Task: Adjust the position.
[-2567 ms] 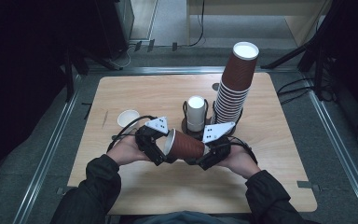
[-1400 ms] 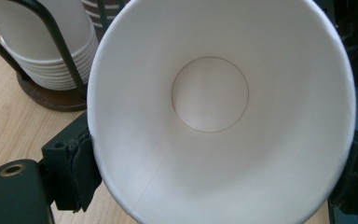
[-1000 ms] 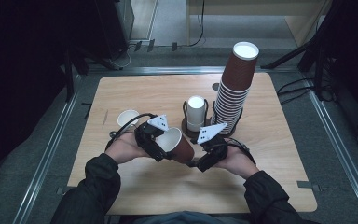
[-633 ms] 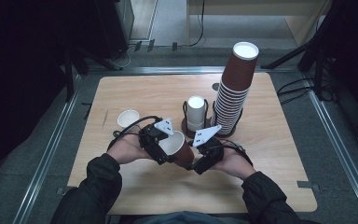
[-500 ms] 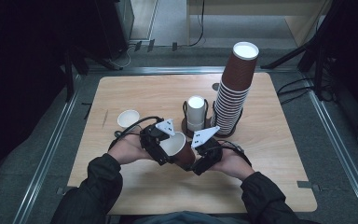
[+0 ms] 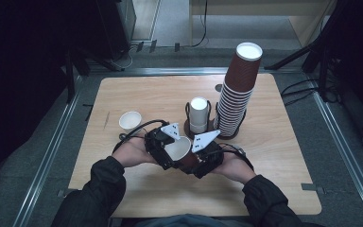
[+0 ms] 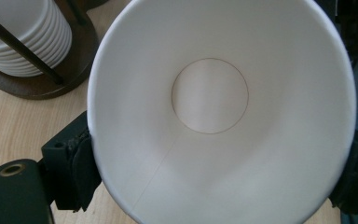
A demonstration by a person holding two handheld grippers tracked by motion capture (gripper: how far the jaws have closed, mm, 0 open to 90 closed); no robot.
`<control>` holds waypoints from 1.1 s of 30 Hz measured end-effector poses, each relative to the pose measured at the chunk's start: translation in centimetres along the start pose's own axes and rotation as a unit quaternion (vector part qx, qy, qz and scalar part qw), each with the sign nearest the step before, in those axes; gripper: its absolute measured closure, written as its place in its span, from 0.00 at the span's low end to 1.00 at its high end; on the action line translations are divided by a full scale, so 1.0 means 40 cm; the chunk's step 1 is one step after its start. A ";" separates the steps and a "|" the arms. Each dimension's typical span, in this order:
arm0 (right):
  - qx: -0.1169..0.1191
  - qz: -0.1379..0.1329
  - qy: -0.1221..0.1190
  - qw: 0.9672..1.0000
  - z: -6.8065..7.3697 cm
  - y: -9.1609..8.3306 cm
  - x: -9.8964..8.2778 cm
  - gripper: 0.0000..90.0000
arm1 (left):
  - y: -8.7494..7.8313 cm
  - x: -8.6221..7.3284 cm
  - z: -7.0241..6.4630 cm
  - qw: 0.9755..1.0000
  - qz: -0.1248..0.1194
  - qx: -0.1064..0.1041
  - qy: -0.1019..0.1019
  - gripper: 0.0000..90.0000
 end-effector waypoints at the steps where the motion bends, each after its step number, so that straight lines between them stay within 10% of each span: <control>1: 0.001 0.000 0.000 1.000 0.001 0.000 0.000 0.22 | 0.000 0.000 -0.001 1.000 0.000 -0.001 0.000 0.10; 17: -0.009 -0.019 0.005 1.000 -0.015 -0.024 0.012 0.22 | -0.025 0.017 0.014 0.998 -0.056 0.017 -0.019 0.00; 33: -0.012 -0.061 0.025 0.998 -0.024 -0.041 0.037 0.22 | -0.046 0.052 0.013 0.986 -0.151 0.007 -0.063 0.00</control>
Point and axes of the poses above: each handheld gripper's, and its own axes: y roughly forward along the jaws, x roughly out of its top, z roughly to its left, the point moved 10 cm from there along y, roughly forward along the jaws, and after that the axes turned 11 degrees about -z, right-handed, at the moved point
